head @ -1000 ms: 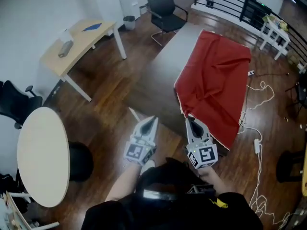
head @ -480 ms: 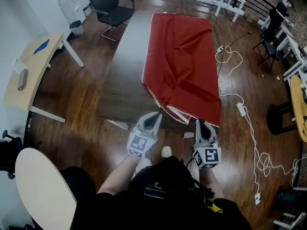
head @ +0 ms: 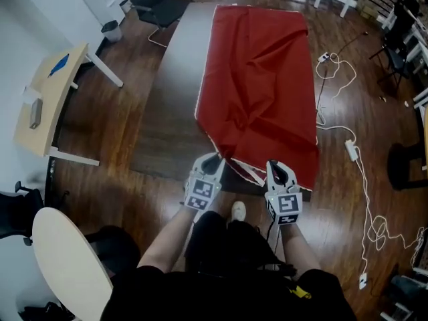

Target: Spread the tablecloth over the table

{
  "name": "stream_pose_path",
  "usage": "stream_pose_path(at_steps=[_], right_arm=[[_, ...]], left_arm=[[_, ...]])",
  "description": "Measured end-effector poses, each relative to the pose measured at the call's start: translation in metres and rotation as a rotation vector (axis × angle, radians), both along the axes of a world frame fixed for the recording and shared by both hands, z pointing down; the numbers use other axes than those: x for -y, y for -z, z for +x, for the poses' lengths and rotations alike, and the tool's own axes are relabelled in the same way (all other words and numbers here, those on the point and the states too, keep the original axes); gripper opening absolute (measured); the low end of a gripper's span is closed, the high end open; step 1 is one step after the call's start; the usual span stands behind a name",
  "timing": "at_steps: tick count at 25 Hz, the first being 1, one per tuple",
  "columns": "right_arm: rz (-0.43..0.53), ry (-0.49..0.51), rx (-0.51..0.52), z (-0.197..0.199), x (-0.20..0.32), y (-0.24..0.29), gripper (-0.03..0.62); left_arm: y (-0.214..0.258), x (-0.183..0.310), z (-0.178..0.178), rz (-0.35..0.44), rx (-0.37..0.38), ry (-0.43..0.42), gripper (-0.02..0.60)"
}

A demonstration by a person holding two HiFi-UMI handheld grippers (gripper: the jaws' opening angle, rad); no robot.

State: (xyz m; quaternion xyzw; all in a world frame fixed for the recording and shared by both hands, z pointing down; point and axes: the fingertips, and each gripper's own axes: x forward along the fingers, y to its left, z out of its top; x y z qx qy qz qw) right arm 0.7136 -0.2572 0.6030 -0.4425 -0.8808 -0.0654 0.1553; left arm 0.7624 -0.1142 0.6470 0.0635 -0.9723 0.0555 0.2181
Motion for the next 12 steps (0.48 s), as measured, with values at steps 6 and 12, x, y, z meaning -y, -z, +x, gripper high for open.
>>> stream_pose_path(at_steps=[6, 12], right_arm=[[0.113, 0.073, -0.067, -0.010, -0.042, -0.050, 0.106], [0.202, 0.032, -0.182, -0.027, -0.060, -0.097, 0.202]], left_arm=[[-0.059, -0.009, -0.028, -0.027, -0.191, -0.026, 0.236], [-0.095, -0.009, -0.049, -0.021, -0.310, -0.064, 0.296]])
